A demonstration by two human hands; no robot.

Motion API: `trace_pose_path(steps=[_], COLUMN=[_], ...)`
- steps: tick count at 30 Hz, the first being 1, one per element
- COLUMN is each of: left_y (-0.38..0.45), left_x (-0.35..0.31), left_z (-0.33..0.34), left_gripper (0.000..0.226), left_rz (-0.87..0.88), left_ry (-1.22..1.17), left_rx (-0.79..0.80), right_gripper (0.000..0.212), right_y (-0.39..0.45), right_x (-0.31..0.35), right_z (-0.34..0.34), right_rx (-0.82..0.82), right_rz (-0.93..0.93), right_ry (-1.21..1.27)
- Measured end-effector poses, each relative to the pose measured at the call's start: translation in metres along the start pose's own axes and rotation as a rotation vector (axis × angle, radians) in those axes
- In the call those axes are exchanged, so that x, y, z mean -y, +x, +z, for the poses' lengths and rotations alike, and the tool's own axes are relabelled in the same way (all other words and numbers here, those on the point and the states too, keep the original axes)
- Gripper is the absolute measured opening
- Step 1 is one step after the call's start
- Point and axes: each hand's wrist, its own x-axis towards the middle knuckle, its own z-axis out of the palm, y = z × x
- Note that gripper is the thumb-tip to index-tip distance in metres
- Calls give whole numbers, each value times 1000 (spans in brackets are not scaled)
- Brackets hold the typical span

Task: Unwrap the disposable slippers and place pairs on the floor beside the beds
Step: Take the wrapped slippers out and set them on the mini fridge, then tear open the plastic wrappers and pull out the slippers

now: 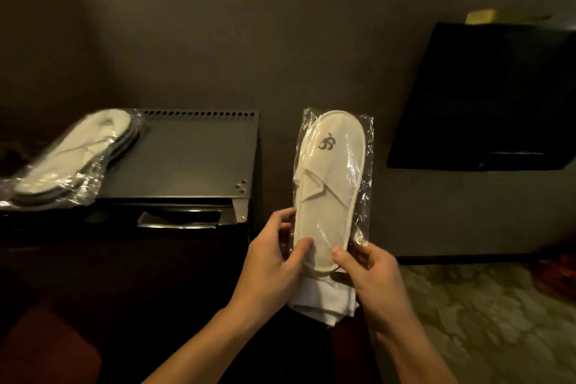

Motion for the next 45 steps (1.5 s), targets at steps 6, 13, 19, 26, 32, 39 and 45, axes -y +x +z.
trace_pose_path(steps=[6, 13, 19, 26, 32, 39, 45], left_y=[14, 44, 65, 77, 45, 47, 48], left_x=[-41, -23, -3, 15, 16, 22, 21], left_z=[-96, -198, -242, -242, -245, -246, -246], left_gripper=[36, 37, 36, 34, 33, 31, 34], left_rz=[161, 81, 37, -45, 103, 180, 274], left_ry=[71, 329, 438, 564, 372, 439, 611], left_rx=[-75, -188, -182, -122, -263, -240, -238], right_gripper=[30, 50, 38, 44, 40, 11, 7], right_y=[-1, 25, 53, 60, 48, 43, 45], right_x=[68, 86, 90, 97, 88, 83, 78], right_z=[70, 178, 233, 236, 205, 199, 196], right_rx=[113, 119, 152, 114, -82, -32, -37], right_rz=[-128, -161, -164, -201, -349, -424, -473], right_ry=[26, -188, -488, -696, -660, -675, -725])
